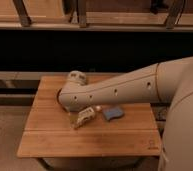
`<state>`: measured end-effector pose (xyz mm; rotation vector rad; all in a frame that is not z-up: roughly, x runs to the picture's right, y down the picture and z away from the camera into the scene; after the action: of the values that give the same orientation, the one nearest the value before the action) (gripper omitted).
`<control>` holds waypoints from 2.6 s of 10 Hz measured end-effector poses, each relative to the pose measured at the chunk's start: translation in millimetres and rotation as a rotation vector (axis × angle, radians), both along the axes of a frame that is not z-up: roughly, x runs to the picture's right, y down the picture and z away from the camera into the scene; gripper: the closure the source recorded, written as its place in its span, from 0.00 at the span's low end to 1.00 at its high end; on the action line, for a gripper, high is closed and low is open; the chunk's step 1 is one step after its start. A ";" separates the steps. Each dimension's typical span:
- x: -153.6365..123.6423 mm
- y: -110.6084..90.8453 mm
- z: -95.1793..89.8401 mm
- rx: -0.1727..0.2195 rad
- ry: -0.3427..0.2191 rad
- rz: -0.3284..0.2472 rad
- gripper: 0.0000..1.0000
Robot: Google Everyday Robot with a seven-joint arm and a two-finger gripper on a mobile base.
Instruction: Place the pepper in the ceramic cup
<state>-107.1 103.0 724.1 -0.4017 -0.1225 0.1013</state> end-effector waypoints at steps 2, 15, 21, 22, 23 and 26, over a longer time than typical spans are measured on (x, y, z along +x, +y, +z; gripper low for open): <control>0.0 0.0 0.0 0.000 0.000 0.000 0.20; 0.0 0.0 0.0 0.000 0.000 0.000 0.20; -3.2 -8.8 1.1 0.022 -0.018 0.010 0.20; -7.7 -20.3 2.2 0.050 -0.045 0.015 0.20; -14.8 -36.7 3.1 0.090 -0.086 0.019 0.20; -46.5 -123.2 13.0 0.286 -0.267 0.011 0.20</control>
<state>-153.6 -20.2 737.1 -0.1268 -0.3980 0.0392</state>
